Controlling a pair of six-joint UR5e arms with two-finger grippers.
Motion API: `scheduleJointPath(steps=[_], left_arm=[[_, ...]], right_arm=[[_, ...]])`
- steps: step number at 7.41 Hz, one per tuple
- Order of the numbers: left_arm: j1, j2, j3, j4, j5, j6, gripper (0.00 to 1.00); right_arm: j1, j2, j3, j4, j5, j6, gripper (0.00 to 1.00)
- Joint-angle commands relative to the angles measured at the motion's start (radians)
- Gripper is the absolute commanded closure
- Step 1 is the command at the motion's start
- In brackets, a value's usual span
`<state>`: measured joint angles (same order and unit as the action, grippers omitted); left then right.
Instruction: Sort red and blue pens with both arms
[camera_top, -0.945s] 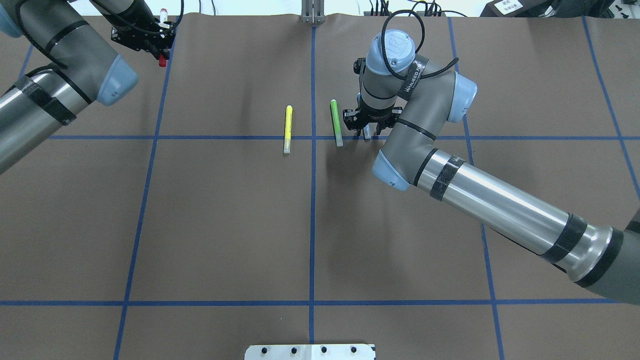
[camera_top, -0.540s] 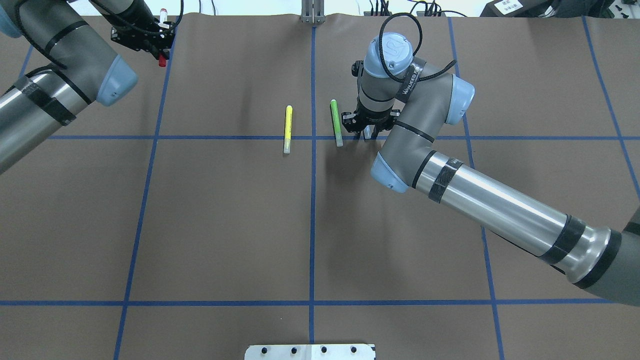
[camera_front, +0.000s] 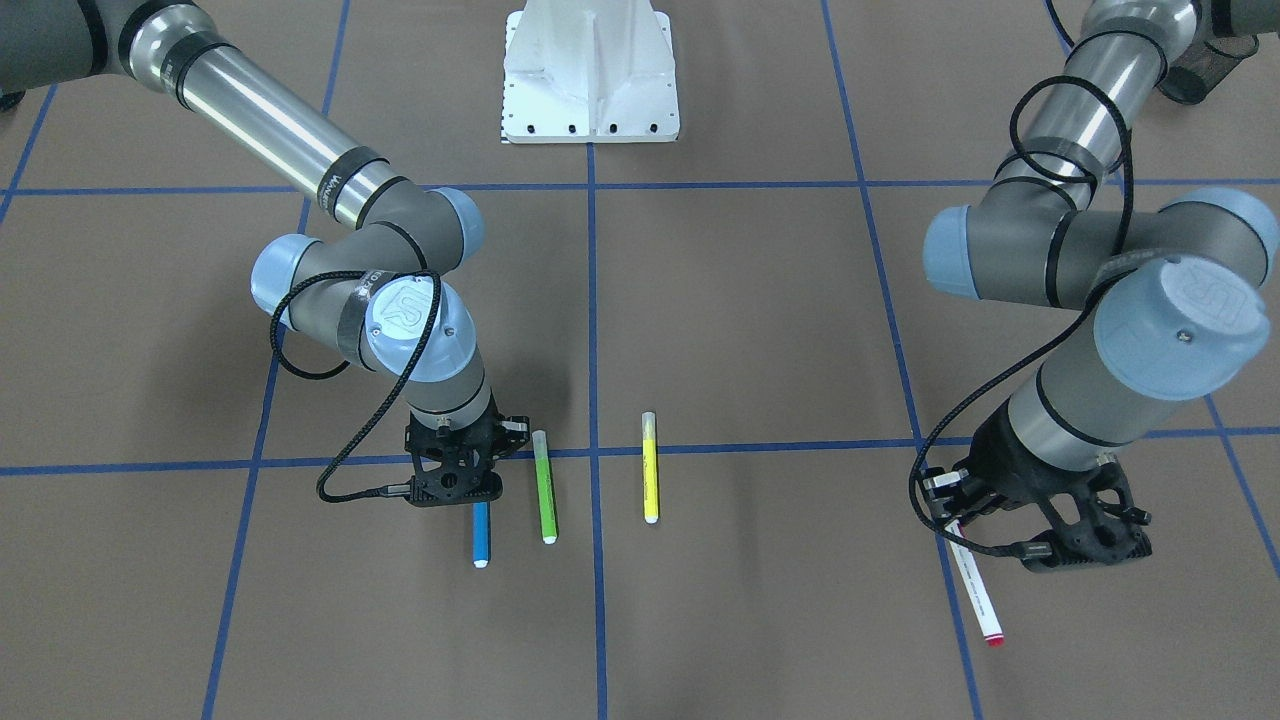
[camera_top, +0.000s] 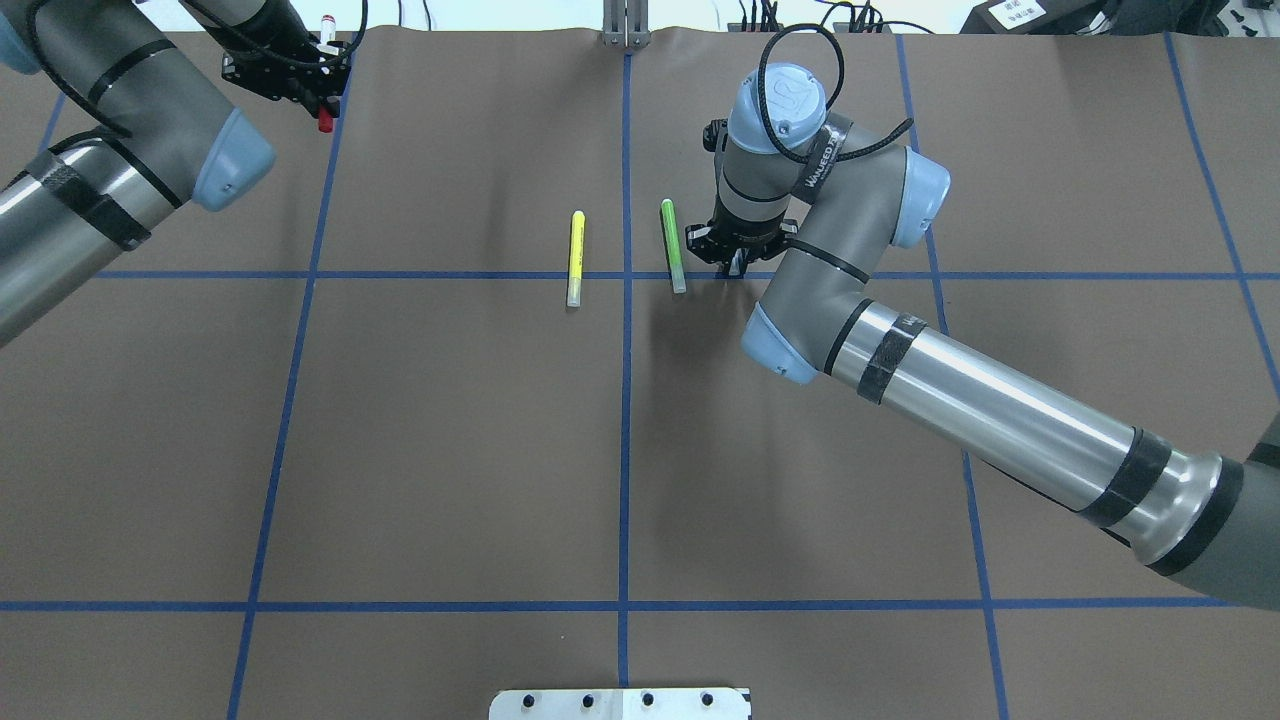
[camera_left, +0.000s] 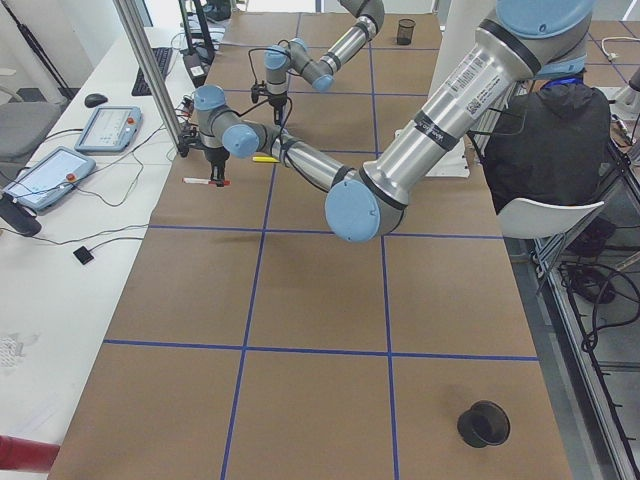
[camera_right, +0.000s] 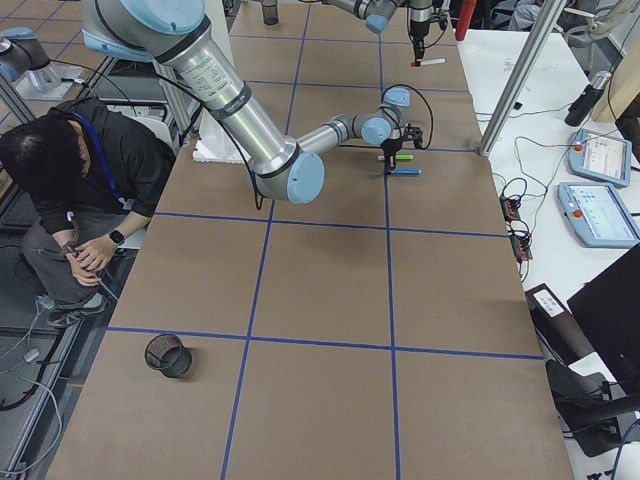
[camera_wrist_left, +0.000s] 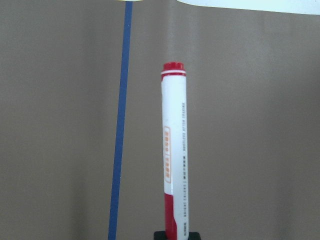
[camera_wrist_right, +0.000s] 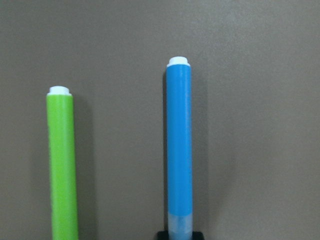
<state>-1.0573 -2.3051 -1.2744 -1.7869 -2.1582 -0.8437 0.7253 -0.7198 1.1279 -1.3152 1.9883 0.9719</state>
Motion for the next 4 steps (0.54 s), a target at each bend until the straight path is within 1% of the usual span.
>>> scheduleJointPath(steps=[1,2,3,4], left_arm=[[-0.015,0.003,-0.005,0.004,-0.040,0.000,1.00],[-0.053,0.042,-0.026,0.020,-0.123,0.000,1.00],[-0.078,0.108,-0.076,0.021,-0.143,0.002,1.00],[-0.108,0.136,-0.091,0.023,-0.141,0.003,1.00]], right_arm=[[0.057,0.037,0.028,-0.024,0.036,-0.001,1.00],[0.106,0.034,0.082,-0.121,0.112,-0.002,1.00],[0.132,0.002,0.175,-0.233,0.127,-0.010,1.00],[0.163,-0.051,0.247,-0.274,0.133,-0.019,1.00]])
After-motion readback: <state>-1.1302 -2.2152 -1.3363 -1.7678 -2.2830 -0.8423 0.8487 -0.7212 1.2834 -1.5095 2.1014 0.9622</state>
